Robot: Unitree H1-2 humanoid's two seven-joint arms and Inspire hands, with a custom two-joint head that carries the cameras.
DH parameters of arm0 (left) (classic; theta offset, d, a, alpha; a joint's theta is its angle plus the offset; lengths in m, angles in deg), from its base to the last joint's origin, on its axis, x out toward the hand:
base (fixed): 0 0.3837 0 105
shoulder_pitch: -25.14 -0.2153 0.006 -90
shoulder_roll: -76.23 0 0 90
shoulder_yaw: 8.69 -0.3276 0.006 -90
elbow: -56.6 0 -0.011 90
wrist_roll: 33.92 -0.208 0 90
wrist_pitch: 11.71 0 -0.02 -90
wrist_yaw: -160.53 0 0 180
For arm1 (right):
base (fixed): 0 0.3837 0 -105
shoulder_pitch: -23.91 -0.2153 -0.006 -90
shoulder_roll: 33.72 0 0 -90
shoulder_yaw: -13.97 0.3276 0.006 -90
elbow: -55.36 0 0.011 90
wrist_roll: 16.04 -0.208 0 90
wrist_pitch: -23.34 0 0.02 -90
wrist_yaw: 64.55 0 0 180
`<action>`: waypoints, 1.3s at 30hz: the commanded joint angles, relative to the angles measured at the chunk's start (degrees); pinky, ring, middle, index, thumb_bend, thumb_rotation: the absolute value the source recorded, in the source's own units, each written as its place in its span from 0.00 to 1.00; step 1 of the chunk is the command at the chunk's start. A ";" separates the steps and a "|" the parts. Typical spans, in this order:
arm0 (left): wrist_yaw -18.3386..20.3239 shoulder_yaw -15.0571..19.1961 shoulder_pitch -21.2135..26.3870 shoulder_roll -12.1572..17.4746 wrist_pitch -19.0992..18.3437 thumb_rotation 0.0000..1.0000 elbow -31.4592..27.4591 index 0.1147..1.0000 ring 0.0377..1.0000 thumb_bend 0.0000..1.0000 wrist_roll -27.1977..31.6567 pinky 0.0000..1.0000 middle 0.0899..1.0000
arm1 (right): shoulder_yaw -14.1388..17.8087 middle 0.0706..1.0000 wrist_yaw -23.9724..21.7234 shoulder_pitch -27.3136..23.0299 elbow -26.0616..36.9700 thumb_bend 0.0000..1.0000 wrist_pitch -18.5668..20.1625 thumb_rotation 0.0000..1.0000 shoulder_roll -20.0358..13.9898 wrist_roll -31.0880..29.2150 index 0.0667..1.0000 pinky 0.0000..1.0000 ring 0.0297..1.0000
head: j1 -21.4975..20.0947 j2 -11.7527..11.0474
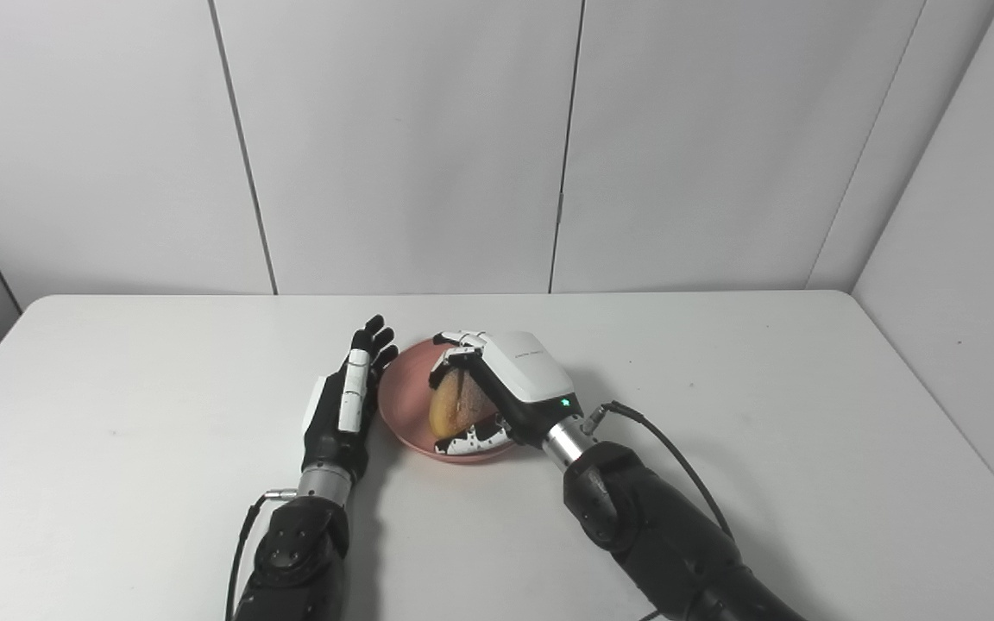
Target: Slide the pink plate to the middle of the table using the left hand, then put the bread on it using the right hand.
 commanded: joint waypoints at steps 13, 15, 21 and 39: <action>0.45 -0.32 1.56 -0.12 2.77 1.00 -0.54 0.91 0.94 0.75 -0.38 0.93 0.94 | 1.66 0.97 -1.37 -1.76 4.61 0.65 -1.78 0.72 -0.61 -2.69 0.91 1.00 1.00 | 0.04 0.04; 0.53 -0.35 1.56 -0.07 2.68 1.00 -0.60 0.90 0.94 0.76 -0.36 0.94 0.94 | 1.77 0.98 -0.61 -1.63 5.02 0.64 -2.40 0.72 -0.63 -2.81 0.92 1.00 1.00 | 0.06 0.05; 0.59 -0.06 1.45 -0.37 2.17 1.00 -1.02 0.91 0.94 0.75 0.26 0.95 0.93 | 3.36 1.00 4.01 -0.82 5.51 0.64 -5.10 0.77 -0.34 -3.43 0.96 1.00 1.00 | 0.29 -0.13; 0.31 0.45 0.06 0.24 0.79 1.00 -4.07 0.93 0.98 0.76 0.33 0.97 0.96 | 18.47 1.00 -5.22 6.78 15.32 0.64 0.27 0.94 4.14 -27.62 1.00 0.94 1.00 | 1.20 -0.83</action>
